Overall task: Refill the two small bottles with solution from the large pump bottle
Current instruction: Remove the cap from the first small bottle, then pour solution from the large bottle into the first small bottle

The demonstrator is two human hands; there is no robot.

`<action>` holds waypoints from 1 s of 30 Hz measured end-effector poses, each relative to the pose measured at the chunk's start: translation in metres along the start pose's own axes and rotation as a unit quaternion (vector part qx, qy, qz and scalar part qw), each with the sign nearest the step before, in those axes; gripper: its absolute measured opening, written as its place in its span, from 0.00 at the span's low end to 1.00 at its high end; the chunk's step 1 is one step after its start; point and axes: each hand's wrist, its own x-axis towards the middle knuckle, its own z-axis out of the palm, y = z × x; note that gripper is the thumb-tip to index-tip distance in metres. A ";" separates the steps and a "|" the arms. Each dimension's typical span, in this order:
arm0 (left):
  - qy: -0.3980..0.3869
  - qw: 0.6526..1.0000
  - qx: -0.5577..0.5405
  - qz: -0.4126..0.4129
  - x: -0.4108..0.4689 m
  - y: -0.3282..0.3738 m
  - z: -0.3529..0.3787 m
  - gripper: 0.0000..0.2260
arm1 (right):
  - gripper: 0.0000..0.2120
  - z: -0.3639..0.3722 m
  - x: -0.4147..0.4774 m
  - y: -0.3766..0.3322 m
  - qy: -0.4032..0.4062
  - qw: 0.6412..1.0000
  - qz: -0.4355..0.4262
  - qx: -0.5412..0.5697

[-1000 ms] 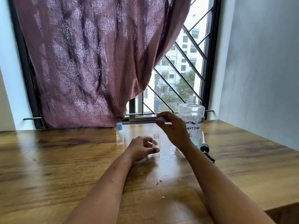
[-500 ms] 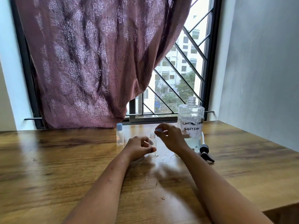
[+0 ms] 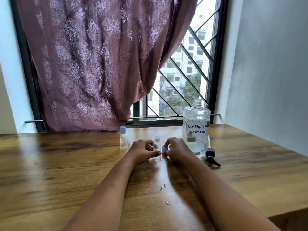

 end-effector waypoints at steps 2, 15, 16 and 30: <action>0.001 1.000 0.002 0.002 -0.001 0.001 0.000 0.12 | 0.12 0.000 0.000 0.000 -0.004 1.000 0.007 -0.007; -0.005 1.000 0.011 0.020 -0.007 0.007 0.001 0.13 | 0.20 -0.054 -0.020 -0.031 0.415 0.874 -0.196 0.157; -0.006 1.000 0.007 0.023 -0.008 0.009 0.002 0.13 | 0.19 -0.061 -0.023 -0.029 0.473 0.849 -0.191 0.140; 0.003 0.998 0.047 0.049 -0.010 0.013 0.010 0.14 | 0.58 -0.049 -0.020 0.006 0.294 0.930 0.152 0.162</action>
